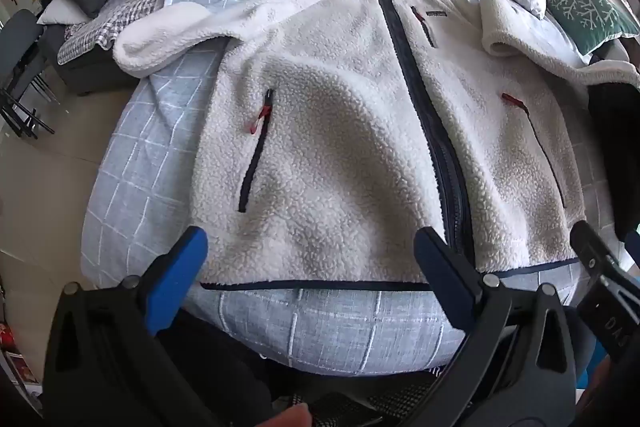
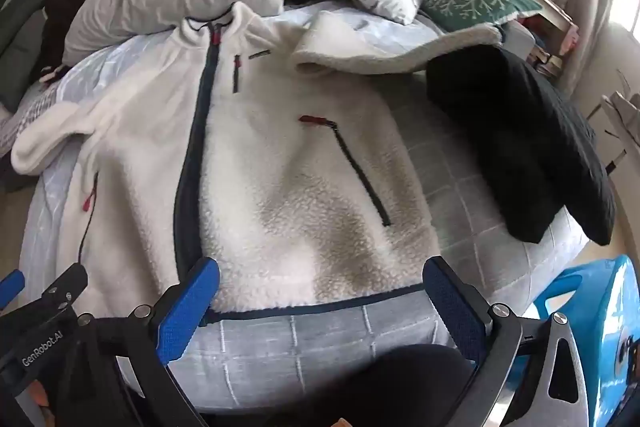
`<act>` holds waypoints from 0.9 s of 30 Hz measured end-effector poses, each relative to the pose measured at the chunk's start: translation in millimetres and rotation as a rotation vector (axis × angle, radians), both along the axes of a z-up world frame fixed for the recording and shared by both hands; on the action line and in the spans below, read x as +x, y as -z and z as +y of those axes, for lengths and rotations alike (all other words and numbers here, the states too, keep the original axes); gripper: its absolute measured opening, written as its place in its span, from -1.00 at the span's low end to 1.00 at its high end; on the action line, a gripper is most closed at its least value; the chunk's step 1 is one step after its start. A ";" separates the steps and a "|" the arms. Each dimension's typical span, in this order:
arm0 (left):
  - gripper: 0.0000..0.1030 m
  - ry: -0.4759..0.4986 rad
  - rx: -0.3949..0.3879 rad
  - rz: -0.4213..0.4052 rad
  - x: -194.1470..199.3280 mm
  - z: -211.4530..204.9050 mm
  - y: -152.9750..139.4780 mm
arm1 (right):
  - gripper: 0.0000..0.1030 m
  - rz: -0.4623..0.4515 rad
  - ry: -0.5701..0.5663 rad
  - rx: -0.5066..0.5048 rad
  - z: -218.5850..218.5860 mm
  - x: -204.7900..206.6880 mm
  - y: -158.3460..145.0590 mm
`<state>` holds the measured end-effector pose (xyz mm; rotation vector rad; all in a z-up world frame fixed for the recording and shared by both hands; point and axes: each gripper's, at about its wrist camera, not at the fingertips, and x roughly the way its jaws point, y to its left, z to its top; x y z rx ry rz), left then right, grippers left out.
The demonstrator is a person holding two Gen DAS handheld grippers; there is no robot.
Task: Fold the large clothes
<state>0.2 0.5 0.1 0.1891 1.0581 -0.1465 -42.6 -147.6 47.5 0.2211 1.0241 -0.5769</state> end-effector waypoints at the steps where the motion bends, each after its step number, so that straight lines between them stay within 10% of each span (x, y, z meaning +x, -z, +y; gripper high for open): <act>1: 0.99 0.000 0.004 -0.004 0.0 -0.4 -0.3 | 1.00 0.003 0.000 0.000 -0.6 -0.4 -0.1; 27: 0.99 0.000 0.000 -0.012 1.3 6.1 -6.9 | 1.00 0.008 -0.045 -0.003 13.8 11.1 -5.7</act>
